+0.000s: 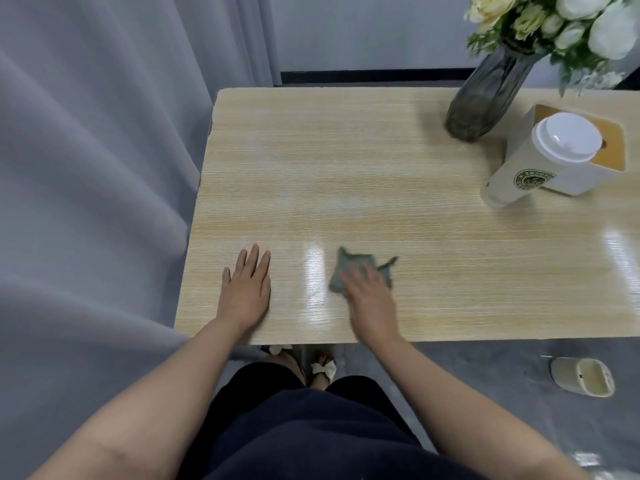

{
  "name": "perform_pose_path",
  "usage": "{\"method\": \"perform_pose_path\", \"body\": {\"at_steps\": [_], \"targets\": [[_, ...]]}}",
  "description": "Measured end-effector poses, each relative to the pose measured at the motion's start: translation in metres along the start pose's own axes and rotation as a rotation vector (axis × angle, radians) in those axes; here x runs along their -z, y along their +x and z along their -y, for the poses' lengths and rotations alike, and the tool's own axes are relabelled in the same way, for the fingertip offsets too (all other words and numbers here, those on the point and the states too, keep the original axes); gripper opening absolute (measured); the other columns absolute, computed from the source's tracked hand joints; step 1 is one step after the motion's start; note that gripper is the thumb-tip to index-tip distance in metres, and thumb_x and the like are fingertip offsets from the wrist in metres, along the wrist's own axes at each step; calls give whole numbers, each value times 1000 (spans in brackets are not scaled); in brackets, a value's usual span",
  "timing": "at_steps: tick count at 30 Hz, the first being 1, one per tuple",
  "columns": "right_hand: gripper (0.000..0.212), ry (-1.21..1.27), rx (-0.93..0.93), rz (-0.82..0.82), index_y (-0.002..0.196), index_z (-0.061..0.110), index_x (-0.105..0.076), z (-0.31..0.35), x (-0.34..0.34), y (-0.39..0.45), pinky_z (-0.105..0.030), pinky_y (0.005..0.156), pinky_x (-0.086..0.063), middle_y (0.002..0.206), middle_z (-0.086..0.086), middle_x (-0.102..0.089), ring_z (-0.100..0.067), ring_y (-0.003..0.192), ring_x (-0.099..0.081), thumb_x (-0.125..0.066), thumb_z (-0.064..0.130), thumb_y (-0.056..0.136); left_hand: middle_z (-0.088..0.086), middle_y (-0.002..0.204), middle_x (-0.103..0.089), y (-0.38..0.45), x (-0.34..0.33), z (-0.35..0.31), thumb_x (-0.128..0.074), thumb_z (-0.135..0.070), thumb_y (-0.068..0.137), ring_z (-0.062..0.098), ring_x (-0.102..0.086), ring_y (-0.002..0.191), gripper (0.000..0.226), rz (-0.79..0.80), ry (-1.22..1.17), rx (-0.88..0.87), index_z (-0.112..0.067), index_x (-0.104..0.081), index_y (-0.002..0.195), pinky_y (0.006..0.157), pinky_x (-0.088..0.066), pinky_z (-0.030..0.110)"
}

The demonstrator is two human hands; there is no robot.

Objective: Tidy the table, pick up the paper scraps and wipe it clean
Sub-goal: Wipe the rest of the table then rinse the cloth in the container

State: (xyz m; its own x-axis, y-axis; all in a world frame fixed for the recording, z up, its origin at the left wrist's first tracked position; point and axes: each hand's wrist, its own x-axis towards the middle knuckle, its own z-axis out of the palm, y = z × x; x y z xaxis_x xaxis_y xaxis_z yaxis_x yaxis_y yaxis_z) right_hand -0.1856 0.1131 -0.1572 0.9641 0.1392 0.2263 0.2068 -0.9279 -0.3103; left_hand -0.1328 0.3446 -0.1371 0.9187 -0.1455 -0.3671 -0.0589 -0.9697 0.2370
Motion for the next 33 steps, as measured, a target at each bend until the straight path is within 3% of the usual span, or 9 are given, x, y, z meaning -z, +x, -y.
{"method": "perform_pose_path", "body": {"at_steps": [5, 9, 13, 15, 17, 22, 26, 30, 33], "targets": [[60, 97, 433, 194, 125, 21, -58, 26, -20, -16, -49, 105, -38, 134, -5, -56, -29, 124, -51, -79, 11, 70, -6, 158, 9, -11, -1, 7, -20, -30, 102, 15, 10, 146, 51, 12, -5, -10, -27, -5, 151, 117, -1, 44], [70, 59, 160, 130, 134, 24, -45, -31, 9, -21, -53, 109, -31, 138, -4, -52, -29, 129, -45, -70, -3, 75, -6, 158, 8, -17, -3, 7, -19, -30, 102, 15, 10, 146, 51, 6, -9, -4, -26, -5, 151, 117, -1, 44], [45, -87, -144, 15, 124, 11, -58, -54, 20, -34, -55, 101, -38, 128, -15, -58, -39, 120, -52, -61, 4, 79, -5, 159, 9, -22, -6, 5, -19, -29, 102, 16, 10, 146, 51, 7, -4, 3, -26, -4, 151, 117, 0, 44], [57, -99, -197, 29, 126, 13, -57, -28, 8, -33, -50, 105, -36, 131, -11, -57, -36, 123, -51, -68, -3, 72, -5, 159, 9, -24, -6, 6, -19, -29, 103, 16, 10, 146, 52, 12, -15, 2, -25, -4, 152, 117, 0, 43], [74, 6, -78, 65, 130, 20, -52, 11, -3, -29, -52, 106, -36, 133, -4, -56, -30, 127, -46, -69, -9, 65, -5, 158, 9, -26, -6, 7, -20, -29, 103, 16, 10, 146, 51, 17, -23, -1, -25, -5, 152, 117, -1, 43], [50, 123, 480, 237, 126, 21, -56, 42, -16, -36, -51, 103, -40, 134, -3, -56, -26, 126, -50, -55, 9, 78, -6, 158, 8, -28, -7, 8, -20, -28, 103, 15, 9, 146, 51, 18, -19, -4, -26, -6, 151, 117, -1, 44], [72, 144, 255, 191, 133, 26, -44, -17, 5, -55, -45, 114, -26, 141, 0, -47, -23, 133, -40, -68, -2, 71, -6, 159, 7, -28, -8, 9, -20, -28, 103, 15, 9, 146, 51, 5, -12, 2, -26, -7, 151, 117, -1, 44], [49, 117, 30, 96, 134, 23, -41, -54, 25, -76, -36, 113, -16, 138, 2, -44, -24, 131, -39, -47, 10, 87, -5, 159, 7, -28, -9, 6, -20, -27, 103, 16, 10, 146, 51, -2, -5, 9, -25, -6, 152, 117, -1, 44], [53, 106, -36, 74, 132, 23, -45, -25, 13, -73, -45, 112, -19, 138, -2, -50, -28, 131, -42, -57, 6, 84, -4, 159, 6, -28, -10, 6, -21, -26, 103, 17, 9, 146, 51, -15, 6, 12, -25, -7, 152, 117, -2, 45]]}}
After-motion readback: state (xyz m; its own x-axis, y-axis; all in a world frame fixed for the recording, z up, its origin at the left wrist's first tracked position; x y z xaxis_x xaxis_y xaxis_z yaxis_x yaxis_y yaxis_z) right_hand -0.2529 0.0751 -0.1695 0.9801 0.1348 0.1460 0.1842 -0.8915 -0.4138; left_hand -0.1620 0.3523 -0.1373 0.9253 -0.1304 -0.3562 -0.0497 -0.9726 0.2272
